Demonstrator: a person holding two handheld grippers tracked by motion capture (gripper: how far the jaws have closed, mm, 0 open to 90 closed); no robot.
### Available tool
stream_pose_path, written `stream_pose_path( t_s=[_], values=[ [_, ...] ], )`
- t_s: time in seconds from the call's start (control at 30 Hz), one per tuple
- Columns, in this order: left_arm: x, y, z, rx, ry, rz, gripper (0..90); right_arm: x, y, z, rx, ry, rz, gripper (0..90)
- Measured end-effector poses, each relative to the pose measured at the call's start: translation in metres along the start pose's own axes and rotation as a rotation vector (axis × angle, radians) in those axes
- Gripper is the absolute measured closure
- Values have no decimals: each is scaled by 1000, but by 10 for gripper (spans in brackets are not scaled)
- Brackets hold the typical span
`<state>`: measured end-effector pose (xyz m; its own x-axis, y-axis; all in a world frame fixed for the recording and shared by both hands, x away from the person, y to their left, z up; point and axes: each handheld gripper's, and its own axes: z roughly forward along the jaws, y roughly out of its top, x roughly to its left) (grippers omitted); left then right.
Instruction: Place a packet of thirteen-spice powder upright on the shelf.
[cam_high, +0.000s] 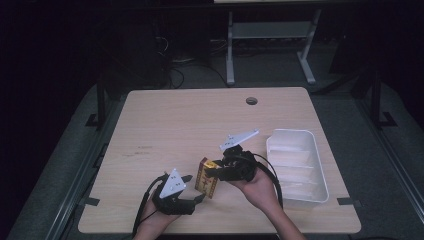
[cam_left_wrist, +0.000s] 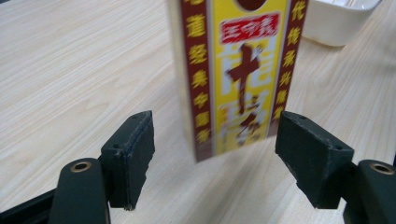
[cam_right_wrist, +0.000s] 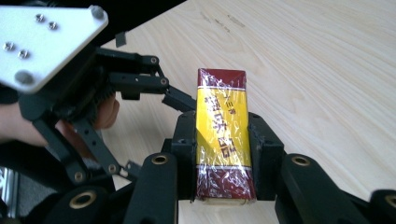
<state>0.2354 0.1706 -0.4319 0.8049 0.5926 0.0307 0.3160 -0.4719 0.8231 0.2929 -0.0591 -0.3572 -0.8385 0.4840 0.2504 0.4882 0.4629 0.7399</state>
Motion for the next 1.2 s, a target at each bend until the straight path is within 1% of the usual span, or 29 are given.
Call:
stream_pose_path(
  t_s=[0.07, 0.17, 0.3, 0.37, 0.47, 0.57, 0.6, 0.8, 1.0, 1.2],
  values=[
    [1, -1, 0, 2, -2, -8, 278, -2, 1, -5, 1, 4, -12, 686],
    [4, -2, -2, -3, -5, -24, 275, -5, 1, -10, 2, 14, -18, 686],
    [7, -3, -3, 0, -6, -33, 272, -9, 0, -16, 12, 16, -40, 685],
    [8, -3, -4, 2, -6, -35, 272, -10, 0, -17, 18, 18, -43, 686],
    [10, -4, -4, 0, -9, -43, 270, -12, 1, -21, 31, 19, -68, 685],
    [13, -5, -6, 2, -8, -51, 268, -15, 1, -25, 29, 28, -77, 685],
    [13, -5, -6, 1, -6, -56, 268, -16, 1, -26, 27, 41, -81, 685],
    [19, -7, -9, 6, 8, -66, 264, -20, 3, -34, 68, 40, -103, 685],
    [26, -9, -12, 7, 21, -75, 260, -24, 5, -43, 86, 48, -135, 685],
    [34, -12, -14, 5, 30, -96, 259, -28, 7, -53, 99, 52, -173, 685]
  ],
)
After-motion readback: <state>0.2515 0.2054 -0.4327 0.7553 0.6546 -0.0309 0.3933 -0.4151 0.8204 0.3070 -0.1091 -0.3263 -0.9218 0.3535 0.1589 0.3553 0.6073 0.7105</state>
